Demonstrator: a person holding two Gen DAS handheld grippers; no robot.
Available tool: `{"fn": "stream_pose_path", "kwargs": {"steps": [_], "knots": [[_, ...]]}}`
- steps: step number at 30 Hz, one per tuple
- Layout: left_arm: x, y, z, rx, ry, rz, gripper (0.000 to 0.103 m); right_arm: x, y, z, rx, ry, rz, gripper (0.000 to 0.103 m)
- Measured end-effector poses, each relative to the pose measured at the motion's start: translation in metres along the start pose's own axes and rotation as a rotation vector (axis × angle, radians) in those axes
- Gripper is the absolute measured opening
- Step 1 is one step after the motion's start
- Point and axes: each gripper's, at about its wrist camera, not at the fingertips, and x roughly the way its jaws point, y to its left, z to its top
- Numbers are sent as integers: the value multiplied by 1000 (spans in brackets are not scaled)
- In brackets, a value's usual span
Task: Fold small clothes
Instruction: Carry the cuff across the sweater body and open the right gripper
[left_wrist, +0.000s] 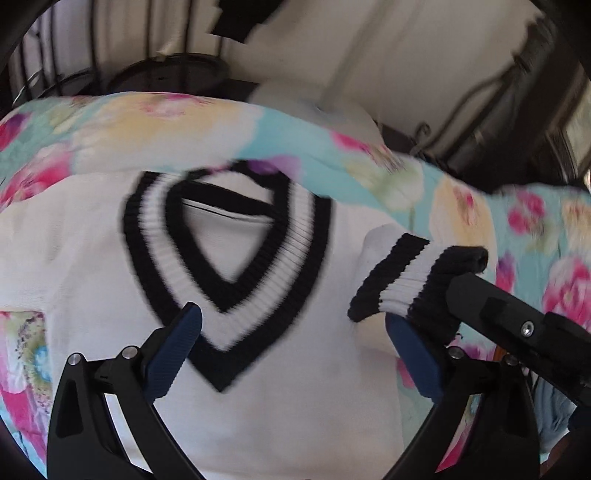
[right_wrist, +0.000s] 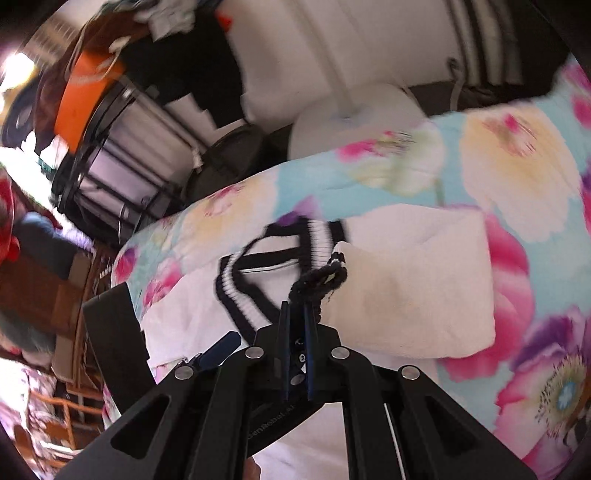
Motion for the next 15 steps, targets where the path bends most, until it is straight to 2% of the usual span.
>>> {"fn": "stream_pose_path", "kwargs": {"steps": [5, 9, 12, 14, 15], "knots": [[-33, 61, 14, -102, -42, 8, 93, 28, 63, 3, -97, 36, 26, 7], [-39, 113, 11, -168, -42, 59, 93, 62, 103, -12, -135, 78, 40, 7], [-31, 147, 0, -228, -12, 87, 94, 90, 121, -28, -170, 122, 31, 9], [-23, 166, -9, -239, 8, 147, 94, 109, 124, -38, -186, 168, 43, 11], [-19, 174, -13, -249, 21, 174, 94, 114, 122, -45, -183, 183, 46, 17]]}}
